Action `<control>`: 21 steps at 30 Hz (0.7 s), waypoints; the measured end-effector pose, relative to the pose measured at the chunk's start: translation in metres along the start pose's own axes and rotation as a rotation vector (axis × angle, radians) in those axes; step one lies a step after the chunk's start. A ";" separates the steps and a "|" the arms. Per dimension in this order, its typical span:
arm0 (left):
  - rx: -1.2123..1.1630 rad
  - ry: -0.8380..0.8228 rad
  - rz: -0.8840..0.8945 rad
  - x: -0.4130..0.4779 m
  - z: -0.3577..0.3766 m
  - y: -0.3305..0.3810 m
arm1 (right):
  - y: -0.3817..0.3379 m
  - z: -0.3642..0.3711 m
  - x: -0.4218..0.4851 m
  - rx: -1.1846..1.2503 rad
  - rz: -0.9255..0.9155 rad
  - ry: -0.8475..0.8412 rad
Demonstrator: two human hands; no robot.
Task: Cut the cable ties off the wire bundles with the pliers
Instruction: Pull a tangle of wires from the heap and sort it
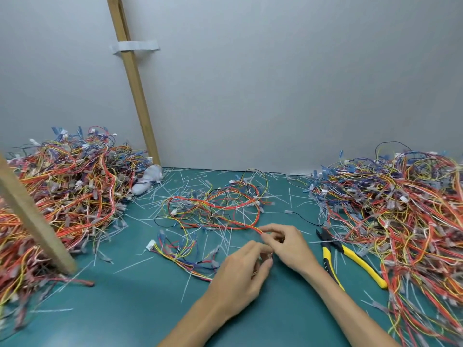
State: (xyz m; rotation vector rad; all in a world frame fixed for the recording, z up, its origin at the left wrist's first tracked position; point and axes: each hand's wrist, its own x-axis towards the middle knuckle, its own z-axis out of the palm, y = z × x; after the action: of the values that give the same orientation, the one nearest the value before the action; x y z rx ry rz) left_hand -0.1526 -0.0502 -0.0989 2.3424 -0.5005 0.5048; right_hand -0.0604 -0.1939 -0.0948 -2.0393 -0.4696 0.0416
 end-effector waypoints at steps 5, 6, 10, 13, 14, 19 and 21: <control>0.202 0.219 0.078 0.005 -0.018 0.011 | 0.001 0.000 -0.001 0.056 0.003 0.030; 0.214 0.303 0.086 0.010 -0.024 0.009 | 0.001 0.000 -0.001 0.055 0.006 0.034; 0.258 0.322 -0.001 0.041 -0.053 -0.010 | 0.003 0.001 0.000 0.046 0.010 0.041; 0.572 -0.022 -0.153 0.071 -0.055 -0.029 | 0.003 0.000 0.000 0.046 0.003 0.044; 0.675 -0.130 -0.208 0.081 -0.054 -0.036 | 0.002 0.000 0.000 0.049 0.000 0.047; 0.798 -0.298 -0.305 0.112 -0.054 -0.055 | 0.002 -0.001 -0.002 0.077 0.019 0.090; 0.814 -0.289 -0.333 0.118 -0.062 -0.059 | 0.002 -0.002 -0.001 0.092 0.041 0.133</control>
State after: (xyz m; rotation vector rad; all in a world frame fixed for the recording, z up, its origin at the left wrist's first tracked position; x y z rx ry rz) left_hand -0.0375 0.0080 -0.0309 3.2236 0.0038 0.2228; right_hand -0.0605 -0.1969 -0.0958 -1.9475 -0.3367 -0.0474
